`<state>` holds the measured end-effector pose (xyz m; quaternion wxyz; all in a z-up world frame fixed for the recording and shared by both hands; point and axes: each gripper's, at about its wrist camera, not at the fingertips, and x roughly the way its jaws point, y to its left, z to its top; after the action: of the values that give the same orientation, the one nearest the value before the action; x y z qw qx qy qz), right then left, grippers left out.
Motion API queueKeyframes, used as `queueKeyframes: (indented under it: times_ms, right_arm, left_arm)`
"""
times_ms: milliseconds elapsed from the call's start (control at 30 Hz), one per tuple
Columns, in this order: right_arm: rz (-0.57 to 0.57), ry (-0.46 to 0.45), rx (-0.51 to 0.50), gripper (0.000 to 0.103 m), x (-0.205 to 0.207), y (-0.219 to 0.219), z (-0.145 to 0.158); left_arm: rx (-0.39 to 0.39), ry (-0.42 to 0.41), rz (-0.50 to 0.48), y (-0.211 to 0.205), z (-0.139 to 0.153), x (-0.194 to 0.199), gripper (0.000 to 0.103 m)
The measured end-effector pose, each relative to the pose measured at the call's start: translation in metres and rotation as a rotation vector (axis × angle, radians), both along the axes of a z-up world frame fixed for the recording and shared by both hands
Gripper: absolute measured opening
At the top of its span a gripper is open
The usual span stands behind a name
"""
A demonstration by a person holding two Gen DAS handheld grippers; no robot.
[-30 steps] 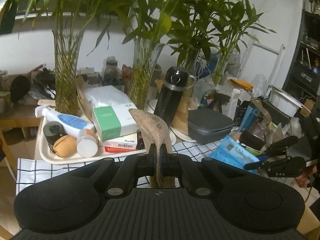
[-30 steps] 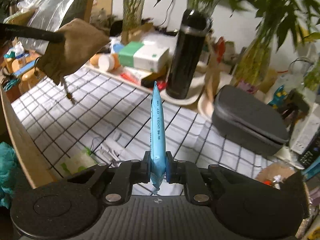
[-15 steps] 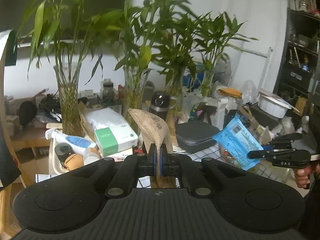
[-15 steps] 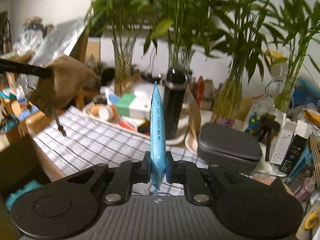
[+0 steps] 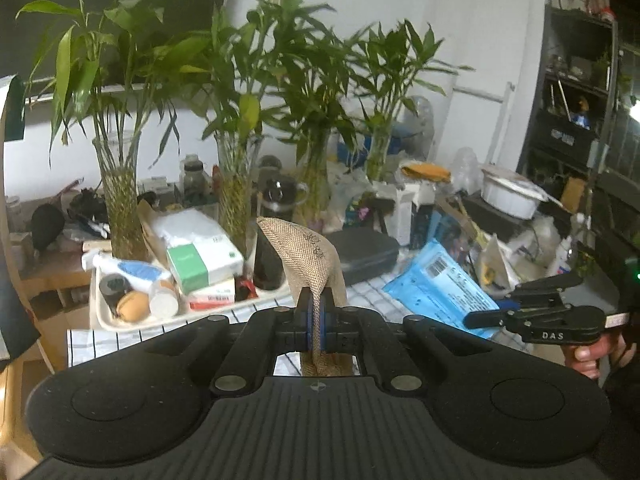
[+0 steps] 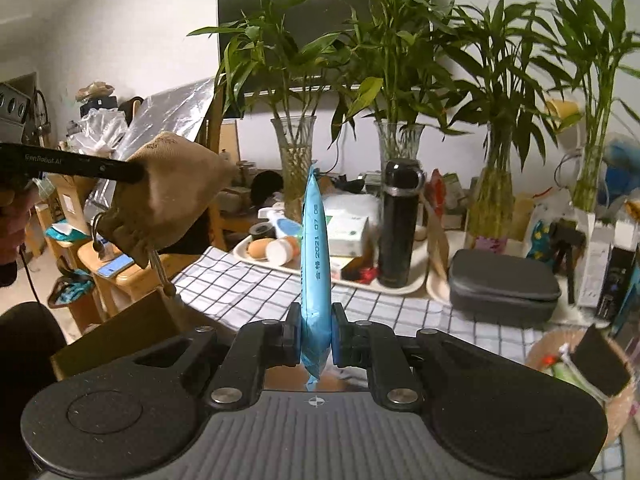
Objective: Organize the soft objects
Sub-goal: 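Carry the pouch and blue packet over the box and open both grippers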
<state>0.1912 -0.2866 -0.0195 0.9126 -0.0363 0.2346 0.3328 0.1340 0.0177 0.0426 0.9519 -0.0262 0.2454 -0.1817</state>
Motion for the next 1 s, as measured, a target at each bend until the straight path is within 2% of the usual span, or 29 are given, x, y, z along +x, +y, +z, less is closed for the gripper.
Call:
queueKeyframes:
  times_ms: [300, 367, 467, 533, 567, 600, 767, 1000]
  right_arm:
    - [0.012, 0.049, 0.026, 0.016, -0.022, -0.004, -0.007]
    - [0.013, 0.051, 0.034, 0.016, -0.027, -0.005, -0.007]
    - [0.021, 0.055, 0.047, 0.016, -0.034, -0.007, -0.008]
    - [0.028, 0.060, 0.060, 0.016, -0.038, -0.009, -0.008]
    - [0.030, 0.060, 0.068, 0.016, -0.039, -0.010, -0.007]
    - [0.032, 0.060, 0.075, 0.016, -0.041, -0.011, -0.007]
    - [0.036, 0.068, 0.093, 0.016, -0.047, -0.015, -0.007]
    - [0.061, 0.083, 0.089, 0.016, -0.053, -0.013, -0.009]
  left_arm:
    - [0.013, 0.119, 0.013, -0.013, -0.012, -0.016, 0.003]
    - [-0.012, 0.160, 0.015, -0.013, -0.013, -0.016, 0.003]
    - [-0.060, 0.260, 0.017, -0.010, -0.023, -0.011, 0.009]
    - [-0.061, 0.297, 0.039, -0.008, -0.030, -0.010, 0.026]
    - [-0.053, 0.301, 0.050, -0.007, -0.032, -0.011, 0.040]
    - [-0.046, 0.296, 0.058, -0.006, -0.033, -0.014, 0.047]
    - [-0.020, 0.269, 0.068, -0.003, -0.033, -0.030, 0.049]
    - [-0.030, 0.264, 0.091, 0.005, -0.034, -0.039, 0.049]
